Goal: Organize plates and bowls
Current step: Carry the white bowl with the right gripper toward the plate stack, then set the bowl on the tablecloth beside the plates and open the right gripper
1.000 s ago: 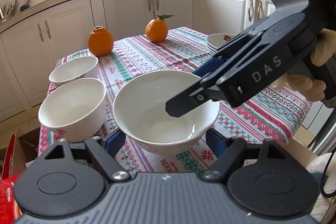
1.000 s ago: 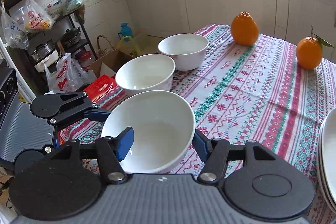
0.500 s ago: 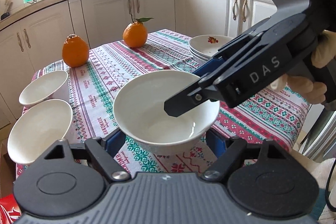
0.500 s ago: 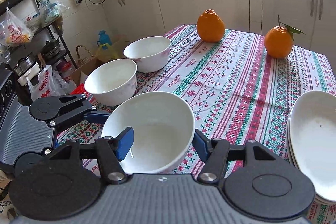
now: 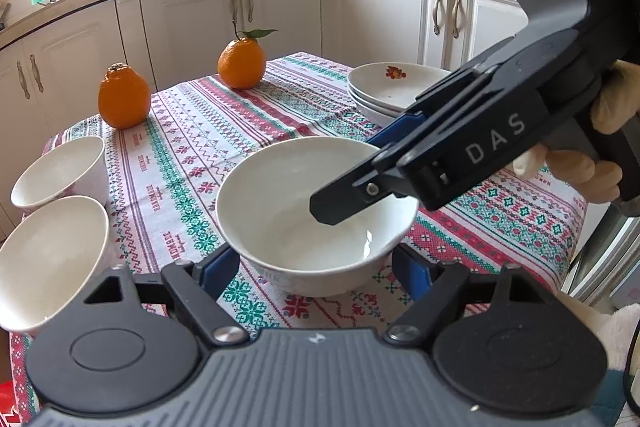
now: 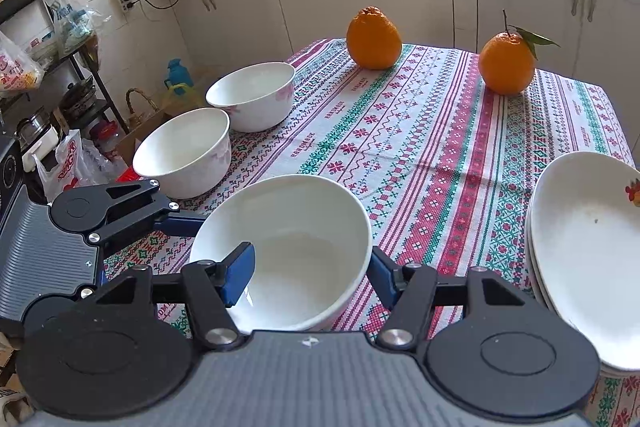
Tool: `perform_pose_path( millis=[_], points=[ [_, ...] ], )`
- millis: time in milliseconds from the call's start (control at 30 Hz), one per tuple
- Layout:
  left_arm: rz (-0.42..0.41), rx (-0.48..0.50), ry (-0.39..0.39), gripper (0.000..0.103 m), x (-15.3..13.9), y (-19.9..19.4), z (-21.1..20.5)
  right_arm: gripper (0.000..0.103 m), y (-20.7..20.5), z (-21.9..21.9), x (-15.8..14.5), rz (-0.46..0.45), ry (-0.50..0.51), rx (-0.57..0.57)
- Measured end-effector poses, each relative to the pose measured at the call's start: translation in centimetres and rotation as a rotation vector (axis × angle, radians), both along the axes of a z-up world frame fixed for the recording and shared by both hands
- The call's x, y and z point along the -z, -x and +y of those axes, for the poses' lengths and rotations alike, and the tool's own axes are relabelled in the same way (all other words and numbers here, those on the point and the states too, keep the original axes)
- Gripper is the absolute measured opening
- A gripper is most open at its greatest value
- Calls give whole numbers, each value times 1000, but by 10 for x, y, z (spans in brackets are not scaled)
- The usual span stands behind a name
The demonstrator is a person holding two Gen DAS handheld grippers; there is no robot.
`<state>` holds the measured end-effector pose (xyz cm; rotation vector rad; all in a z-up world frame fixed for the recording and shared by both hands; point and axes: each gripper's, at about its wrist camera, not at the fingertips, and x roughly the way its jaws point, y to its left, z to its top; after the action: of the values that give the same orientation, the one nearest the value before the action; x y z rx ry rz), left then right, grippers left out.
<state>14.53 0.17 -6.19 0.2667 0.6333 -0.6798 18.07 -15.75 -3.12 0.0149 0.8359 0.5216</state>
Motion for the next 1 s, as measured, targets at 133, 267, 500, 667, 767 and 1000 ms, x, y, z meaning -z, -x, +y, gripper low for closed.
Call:
perform_pose_path(
  millis=[133,267,500,667,767,1000],
  points=[
    [-3,0,-2,84,1,-1,-1,68,0,-1,1,3,-5,3],
    [-21,1,3,93,-2,1,0,81,2,0,1,2,-10,6],
    [-8,-27,5,93,-4,14,11,103,10,3,-15,-80,-9,22],
    [-6,-100,24,94,-8,27,31,103,11,14,-19,-112,40,30],
    [-19,-167,28,96,-12,31,48,103,10,24,-21,-123,79,21],
    [-34,-301,-2,96,-13,27,82,103,6,61,-26,-163,195,-31]
  ],
)
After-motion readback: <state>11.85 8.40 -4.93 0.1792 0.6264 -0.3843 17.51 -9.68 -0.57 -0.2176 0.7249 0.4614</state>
